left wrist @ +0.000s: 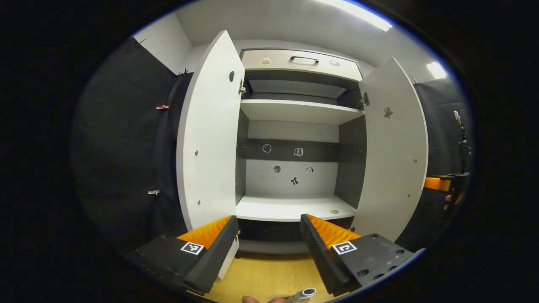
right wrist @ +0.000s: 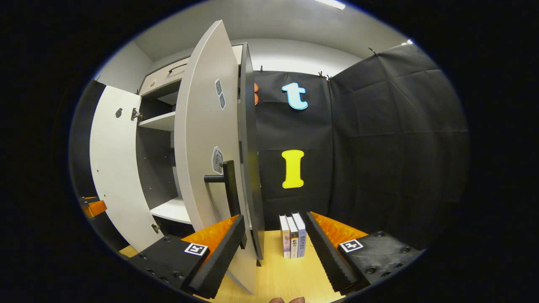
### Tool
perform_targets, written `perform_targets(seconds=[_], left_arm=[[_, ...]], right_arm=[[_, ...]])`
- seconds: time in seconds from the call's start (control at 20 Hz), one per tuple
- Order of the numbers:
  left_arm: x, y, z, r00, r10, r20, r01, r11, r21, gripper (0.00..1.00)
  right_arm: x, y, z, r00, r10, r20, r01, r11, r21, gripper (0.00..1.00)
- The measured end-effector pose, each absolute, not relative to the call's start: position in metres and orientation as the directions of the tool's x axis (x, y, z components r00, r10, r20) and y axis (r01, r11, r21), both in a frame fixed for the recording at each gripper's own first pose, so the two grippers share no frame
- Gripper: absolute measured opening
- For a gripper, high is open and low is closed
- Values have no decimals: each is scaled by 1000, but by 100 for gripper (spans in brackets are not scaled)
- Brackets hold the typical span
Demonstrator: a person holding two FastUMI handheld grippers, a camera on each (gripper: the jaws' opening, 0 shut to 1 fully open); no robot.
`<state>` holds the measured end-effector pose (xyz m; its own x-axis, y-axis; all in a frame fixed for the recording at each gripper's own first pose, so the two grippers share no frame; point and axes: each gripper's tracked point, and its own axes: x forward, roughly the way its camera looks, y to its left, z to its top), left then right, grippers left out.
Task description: Grasp the bottle in the cabinet with the left hand and place it on the coaster, then close the right door with the right hand and the left door with the left hand.
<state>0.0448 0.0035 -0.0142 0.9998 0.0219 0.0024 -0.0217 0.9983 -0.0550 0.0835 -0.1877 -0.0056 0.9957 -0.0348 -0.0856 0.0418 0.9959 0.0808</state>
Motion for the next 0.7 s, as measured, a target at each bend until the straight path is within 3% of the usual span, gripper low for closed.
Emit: perform_targets(seconds=[0.3,0.7], left_arm=[[56,-5,-17,1000,-8,-2,8,998,-61,95],[62,1,-15,1000,-8,0,8,999,-48,95]], right_arm=[[81,-167,-7,995,-6,-101,17,994,109,97],[86,-97,-9,982,155,-105,-141,982,123,97]])
